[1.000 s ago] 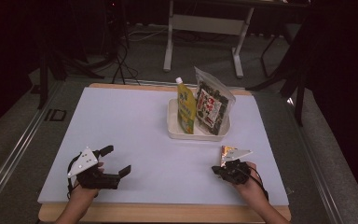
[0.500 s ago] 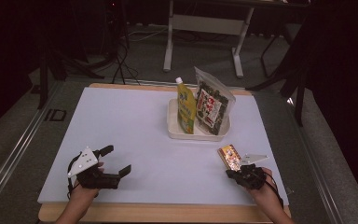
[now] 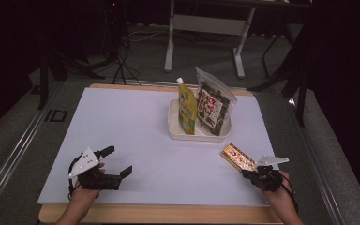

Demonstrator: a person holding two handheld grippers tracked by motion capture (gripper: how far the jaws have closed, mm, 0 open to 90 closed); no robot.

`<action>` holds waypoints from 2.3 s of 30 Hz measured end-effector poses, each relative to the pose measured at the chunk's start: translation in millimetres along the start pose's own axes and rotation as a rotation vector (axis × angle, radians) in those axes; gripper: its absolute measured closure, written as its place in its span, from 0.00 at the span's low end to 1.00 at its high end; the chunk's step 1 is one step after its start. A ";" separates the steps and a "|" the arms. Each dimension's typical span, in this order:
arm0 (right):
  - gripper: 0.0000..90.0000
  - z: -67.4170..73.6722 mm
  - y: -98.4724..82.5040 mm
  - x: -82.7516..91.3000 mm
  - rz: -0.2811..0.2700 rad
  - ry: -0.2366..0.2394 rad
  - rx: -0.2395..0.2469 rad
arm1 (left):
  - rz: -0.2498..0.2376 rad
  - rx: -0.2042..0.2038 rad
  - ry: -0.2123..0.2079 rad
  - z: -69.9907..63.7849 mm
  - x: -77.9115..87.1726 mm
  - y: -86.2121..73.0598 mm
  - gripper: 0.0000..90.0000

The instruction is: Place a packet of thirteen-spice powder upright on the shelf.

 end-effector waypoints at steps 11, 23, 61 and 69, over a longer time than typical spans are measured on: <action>1.00 -3.4 5.2 13.5 -0.022 -0.018 0.023 | 0.001 0.001 -0.002 0.1 -0.3 -0.2 0.01; 0.55 -16.5 42.0 13.6 -0.121 0.060 0.056 | 0.003 0.006 -0.007 0.3 -0.5 -0.7 0.01; 0.34 -37.9 40.3 -52.1 0.057 0.035 0.150 | -0.003 0.021 -0.018 1.5 -0.7 -1.7 0.01; 0.34 -32.0 46.8 -40.3 0.021 0.081 0.133 | -0.011 0.023 -0.038 0.2 -2.2 -1.3 0.01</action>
Point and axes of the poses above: each handheld gripper's, and its own axes: x roughly backward along the jaws, y roughly out of its top, z roughly to its left, the point moved 1 cm from there along -x, roughly forward along the jaws, and after that the axes turned 4 degrees about -z, right-handed, at the moved point
